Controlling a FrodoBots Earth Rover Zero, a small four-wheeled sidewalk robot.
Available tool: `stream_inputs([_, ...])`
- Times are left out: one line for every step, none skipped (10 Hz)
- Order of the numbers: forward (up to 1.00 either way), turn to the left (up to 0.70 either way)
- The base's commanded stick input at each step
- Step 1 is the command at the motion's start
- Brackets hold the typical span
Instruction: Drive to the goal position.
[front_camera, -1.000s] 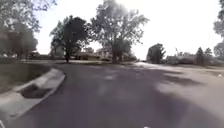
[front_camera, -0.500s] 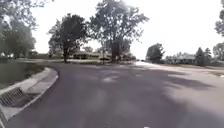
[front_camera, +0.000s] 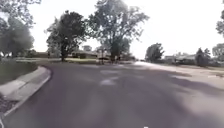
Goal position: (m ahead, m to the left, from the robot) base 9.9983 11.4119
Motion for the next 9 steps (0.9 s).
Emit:
stream_inputs([1.0,0.0])
stream_inputs([1.0,0.0])
stream_inputs([1.0,0.0])
stream_inputs([1.0,0.0])
stream_inputs([1.0,0.0])
stream_inputs([1.0,0.0])
stream_inputs([1.0,0.0])
stream_inputs([1.0,0.0])
stream_inputs([1.0,0.0])
